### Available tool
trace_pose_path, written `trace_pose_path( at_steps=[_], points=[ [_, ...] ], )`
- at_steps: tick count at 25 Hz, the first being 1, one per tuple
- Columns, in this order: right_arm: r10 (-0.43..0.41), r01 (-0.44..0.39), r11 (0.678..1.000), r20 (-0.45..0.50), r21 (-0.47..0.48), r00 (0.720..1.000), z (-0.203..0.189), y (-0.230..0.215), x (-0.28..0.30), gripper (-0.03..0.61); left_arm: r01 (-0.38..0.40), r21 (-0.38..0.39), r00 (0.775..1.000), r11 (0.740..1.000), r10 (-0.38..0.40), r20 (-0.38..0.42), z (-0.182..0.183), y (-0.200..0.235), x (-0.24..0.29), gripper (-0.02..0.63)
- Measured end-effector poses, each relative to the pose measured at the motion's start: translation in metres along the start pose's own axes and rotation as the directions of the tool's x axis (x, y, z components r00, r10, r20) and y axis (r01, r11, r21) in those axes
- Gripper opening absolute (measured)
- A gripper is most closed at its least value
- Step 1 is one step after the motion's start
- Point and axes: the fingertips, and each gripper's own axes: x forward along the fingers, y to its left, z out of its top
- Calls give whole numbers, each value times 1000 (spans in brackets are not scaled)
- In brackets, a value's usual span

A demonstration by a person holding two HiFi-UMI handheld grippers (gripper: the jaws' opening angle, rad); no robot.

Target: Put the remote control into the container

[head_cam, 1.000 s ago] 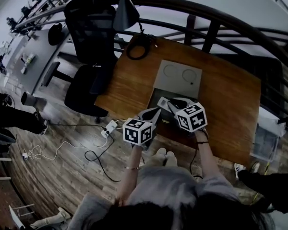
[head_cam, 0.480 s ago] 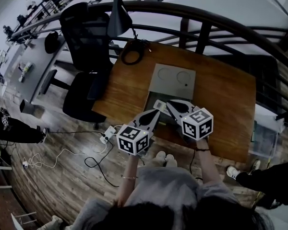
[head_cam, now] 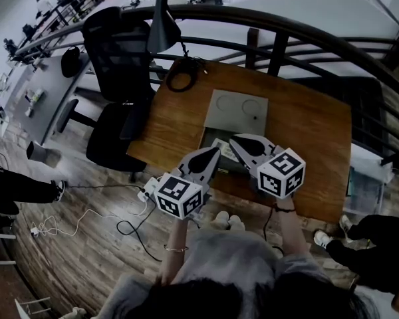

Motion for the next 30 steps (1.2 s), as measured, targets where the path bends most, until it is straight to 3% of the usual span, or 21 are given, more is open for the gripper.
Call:
trace_pose_path(
  at_steps=[10, 30],
  points=[
    [44, -42, 998, 56, -39, 997, 24, 19, -13, 28, 26, 39, 998, 999, -28, 50, 22, -17, -8, 3],
    [54, -45, 995, 93, -94, 994, 31, 41, -30, 28, 35, 78, 995, 996, -42, 88, 33, -36, -22, 3]
  ],
)
